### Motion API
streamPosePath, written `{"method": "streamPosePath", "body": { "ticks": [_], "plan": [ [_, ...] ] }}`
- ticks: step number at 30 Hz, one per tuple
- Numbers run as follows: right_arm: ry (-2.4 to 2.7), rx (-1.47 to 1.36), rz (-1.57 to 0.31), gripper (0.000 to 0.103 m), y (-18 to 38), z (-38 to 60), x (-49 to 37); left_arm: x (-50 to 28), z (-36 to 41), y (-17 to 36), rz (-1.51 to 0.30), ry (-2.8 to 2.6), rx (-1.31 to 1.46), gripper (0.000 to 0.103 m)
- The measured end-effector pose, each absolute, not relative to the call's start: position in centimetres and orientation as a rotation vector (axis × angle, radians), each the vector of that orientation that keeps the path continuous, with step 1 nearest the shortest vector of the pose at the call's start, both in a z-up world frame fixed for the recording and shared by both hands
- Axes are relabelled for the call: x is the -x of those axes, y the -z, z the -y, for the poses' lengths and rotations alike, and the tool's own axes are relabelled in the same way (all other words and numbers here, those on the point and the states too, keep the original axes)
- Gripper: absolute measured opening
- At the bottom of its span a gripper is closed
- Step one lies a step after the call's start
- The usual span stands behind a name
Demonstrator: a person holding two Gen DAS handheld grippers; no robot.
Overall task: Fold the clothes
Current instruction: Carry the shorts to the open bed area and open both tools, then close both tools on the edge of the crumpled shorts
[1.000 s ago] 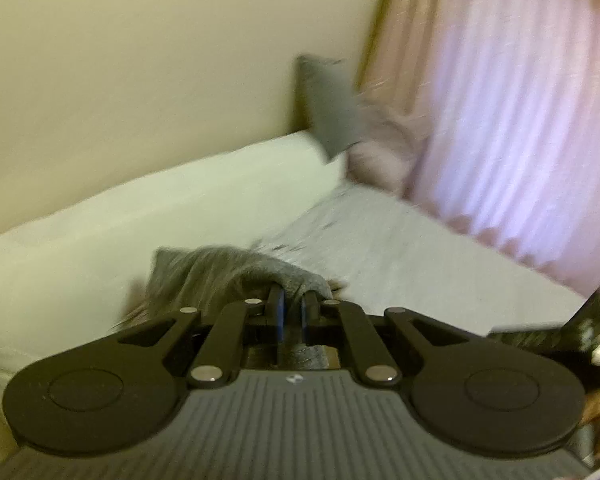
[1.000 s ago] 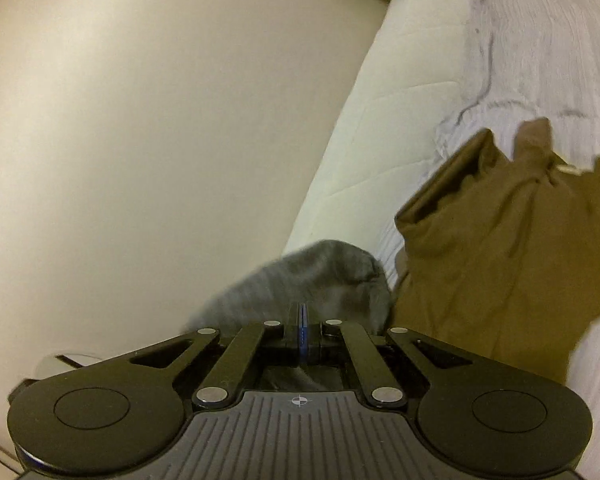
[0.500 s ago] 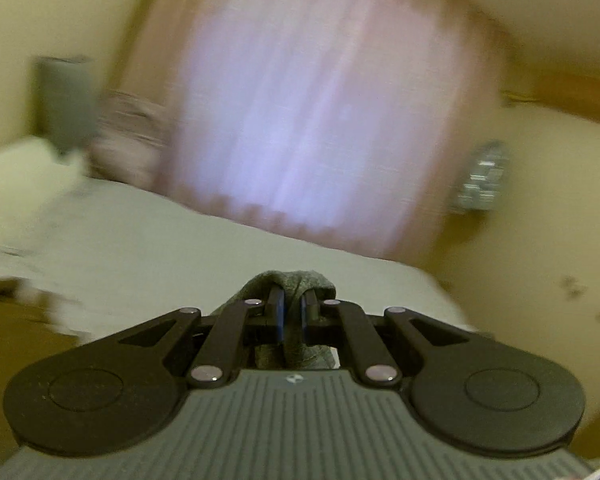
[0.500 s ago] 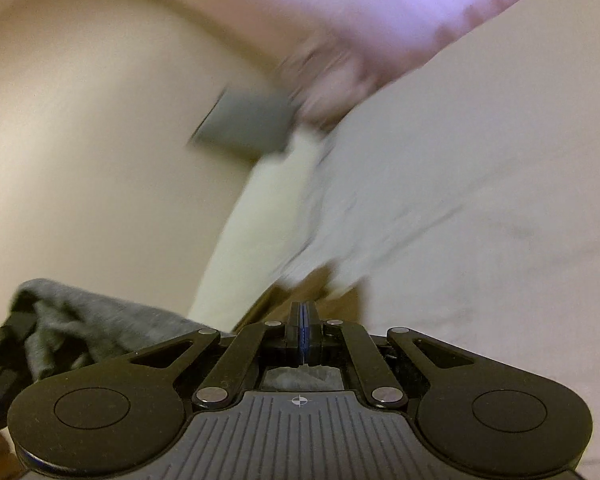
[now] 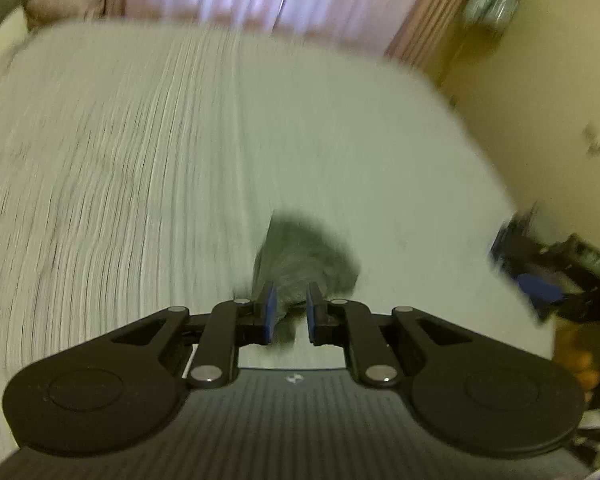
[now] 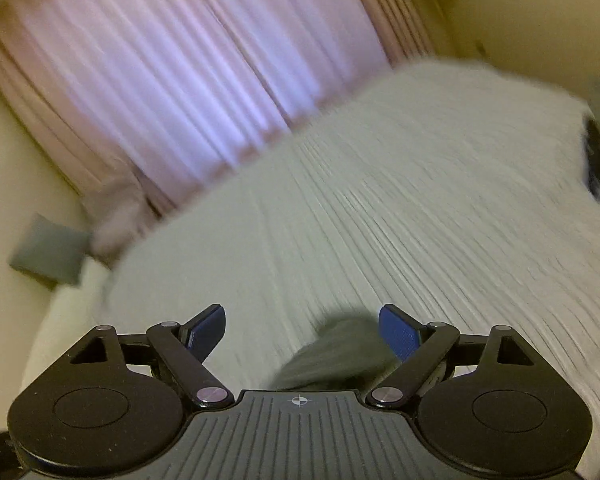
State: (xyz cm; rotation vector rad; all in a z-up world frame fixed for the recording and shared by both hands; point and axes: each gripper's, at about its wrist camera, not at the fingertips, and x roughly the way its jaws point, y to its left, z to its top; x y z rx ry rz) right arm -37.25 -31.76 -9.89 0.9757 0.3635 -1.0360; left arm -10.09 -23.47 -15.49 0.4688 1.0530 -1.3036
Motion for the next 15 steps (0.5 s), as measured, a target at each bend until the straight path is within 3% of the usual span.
{"method": "streamPosePath", "body": {
  "ticks": [5,7,15],
  "plan": [
    [1.016,-1.089,-0.567,0.087,14.0,29.2,38.7,12.3,22.4,17.0,-1.02,1.303,-0.595,0.011],
    [0.997,-1.1,-0.613,0.087,14.6,28.1,39.7,13.5,20.8,16.3,-0.962,1.324,-0.613,0.016],
    [1.01,-1.039,-0.677,0.087,14.8,26.3,34.5,14.4,17.2,13.4,-0.857,1.342,-0.629,0.026]
  ]
}}
